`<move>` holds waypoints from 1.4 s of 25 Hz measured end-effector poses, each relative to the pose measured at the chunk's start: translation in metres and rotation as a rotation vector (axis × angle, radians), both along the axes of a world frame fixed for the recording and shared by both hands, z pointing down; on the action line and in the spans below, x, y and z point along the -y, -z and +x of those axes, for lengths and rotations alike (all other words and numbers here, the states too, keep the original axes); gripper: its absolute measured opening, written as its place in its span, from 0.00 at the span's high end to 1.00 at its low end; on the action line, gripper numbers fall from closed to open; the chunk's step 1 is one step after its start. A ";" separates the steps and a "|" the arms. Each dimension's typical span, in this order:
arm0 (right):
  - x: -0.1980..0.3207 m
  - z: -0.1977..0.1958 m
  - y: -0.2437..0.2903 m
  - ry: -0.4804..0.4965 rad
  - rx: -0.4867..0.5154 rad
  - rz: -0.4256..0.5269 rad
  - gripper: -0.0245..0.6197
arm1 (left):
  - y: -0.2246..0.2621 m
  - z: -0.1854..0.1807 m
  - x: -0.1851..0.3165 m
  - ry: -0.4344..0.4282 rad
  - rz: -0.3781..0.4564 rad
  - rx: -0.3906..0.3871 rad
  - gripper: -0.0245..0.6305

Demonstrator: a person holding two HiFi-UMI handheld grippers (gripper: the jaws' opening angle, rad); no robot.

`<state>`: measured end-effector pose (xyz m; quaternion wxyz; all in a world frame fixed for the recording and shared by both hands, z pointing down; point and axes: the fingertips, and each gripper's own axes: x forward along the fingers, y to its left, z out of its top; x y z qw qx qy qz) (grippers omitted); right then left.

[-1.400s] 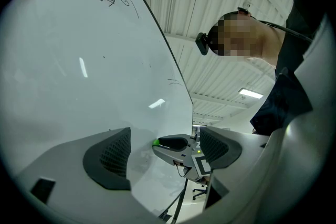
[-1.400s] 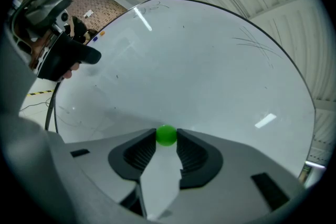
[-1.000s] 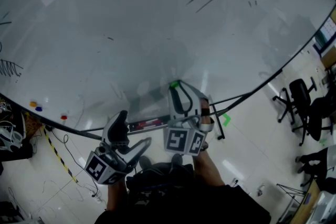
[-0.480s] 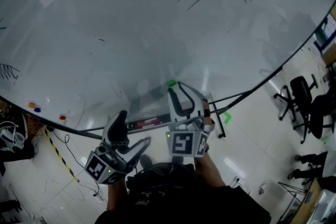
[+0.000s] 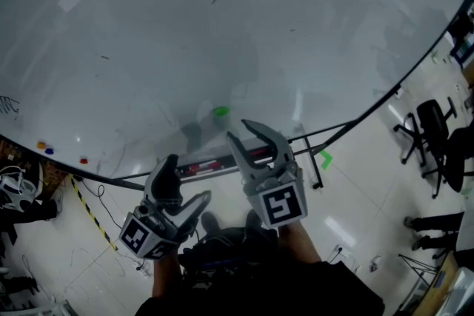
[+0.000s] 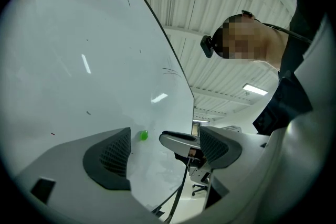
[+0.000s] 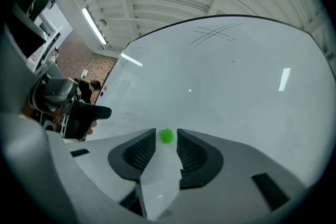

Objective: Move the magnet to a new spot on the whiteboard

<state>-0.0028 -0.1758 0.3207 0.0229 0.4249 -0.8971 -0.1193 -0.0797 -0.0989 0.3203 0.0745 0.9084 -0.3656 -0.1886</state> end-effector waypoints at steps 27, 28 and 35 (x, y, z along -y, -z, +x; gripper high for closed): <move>-0.141 0.008 -0.002 0.366 0.470 -0.304 0.73 | -0.009 -0.037 -0.133 0.043 -0.007 -0.062 0.34; -0.153 0.004 -0.004 0.359 0.464 -0.313 0.73 | -0.013 -0.042 -0.141 0.033 -0.009 -0.077 0.34; -0.215 -0.017 -0.007 0.314 0.379 -0.344 0.73 | -0.017 -0.062 -0.187 -0.014 -0.004 -0.169 0.34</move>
